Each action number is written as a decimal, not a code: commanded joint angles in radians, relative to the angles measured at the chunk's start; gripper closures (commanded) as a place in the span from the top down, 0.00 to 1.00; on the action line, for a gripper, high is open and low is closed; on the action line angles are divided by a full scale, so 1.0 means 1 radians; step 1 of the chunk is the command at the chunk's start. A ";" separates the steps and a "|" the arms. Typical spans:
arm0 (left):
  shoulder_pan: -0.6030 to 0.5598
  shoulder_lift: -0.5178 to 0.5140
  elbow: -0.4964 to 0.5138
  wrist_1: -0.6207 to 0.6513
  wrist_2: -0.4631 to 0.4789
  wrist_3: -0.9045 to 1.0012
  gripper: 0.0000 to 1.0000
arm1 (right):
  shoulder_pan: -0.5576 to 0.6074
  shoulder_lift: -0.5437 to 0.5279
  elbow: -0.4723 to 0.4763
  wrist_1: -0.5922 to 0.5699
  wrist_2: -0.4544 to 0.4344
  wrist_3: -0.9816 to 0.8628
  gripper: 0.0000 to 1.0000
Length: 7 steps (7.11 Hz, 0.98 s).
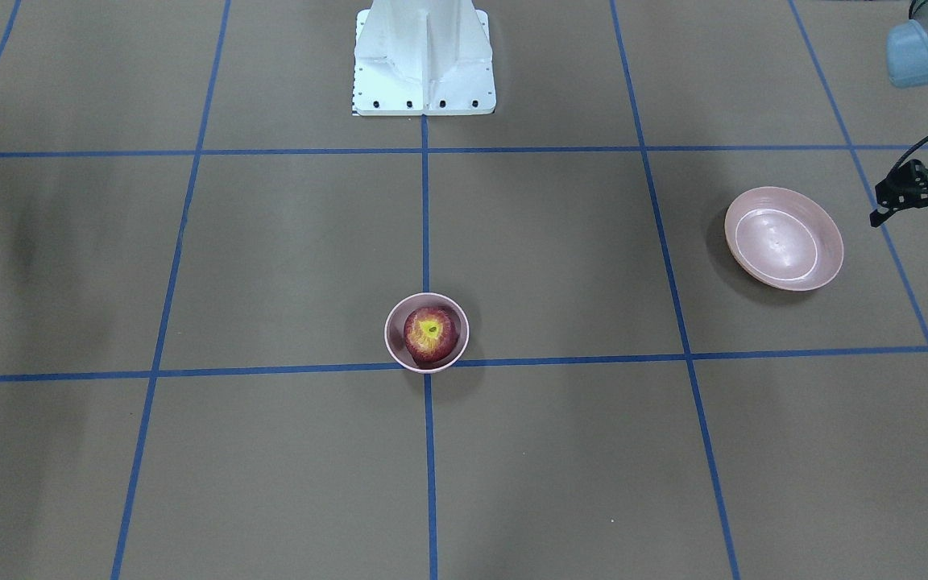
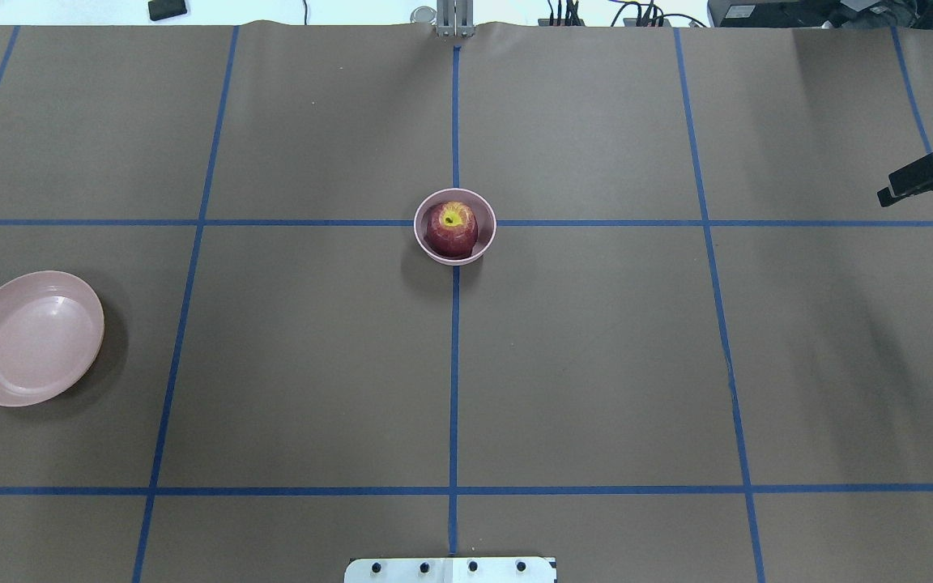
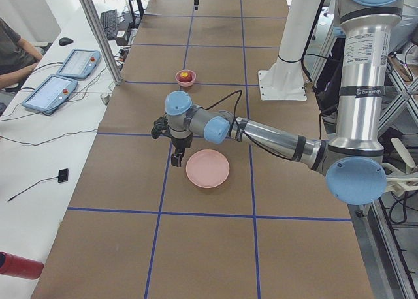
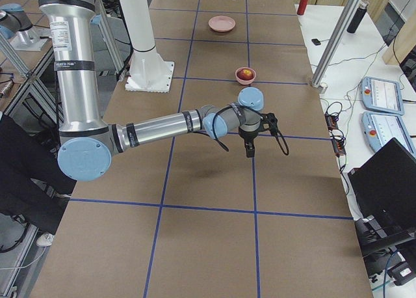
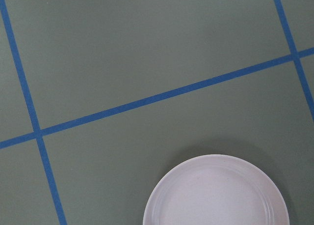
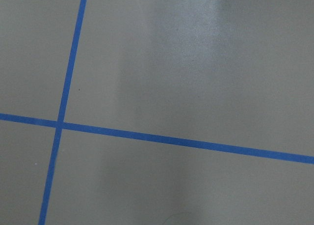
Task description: Move apple from plate to bowl
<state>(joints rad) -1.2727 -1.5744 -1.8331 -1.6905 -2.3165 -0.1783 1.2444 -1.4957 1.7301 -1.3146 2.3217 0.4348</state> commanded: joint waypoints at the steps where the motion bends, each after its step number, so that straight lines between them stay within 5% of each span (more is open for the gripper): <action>1: -0.001 -0.001 0.006 -0.001 0.000 0.005 0.98 | -0.002 0.000 -0.001 0.000 -0.001 -0.001 1.00; 7: 0.001 0.004 0.012 -0.003 0.000 0.003 0.98 | -0.022 0.012 -0.009 -0.049 -0.015 -0.010 1.00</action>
<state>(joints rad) -1.2731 -1.5714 -1.8232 -1.6935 -2.3162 -0.1754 1.2255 -1.4835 1.7217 -1.3458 2.3158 0.4321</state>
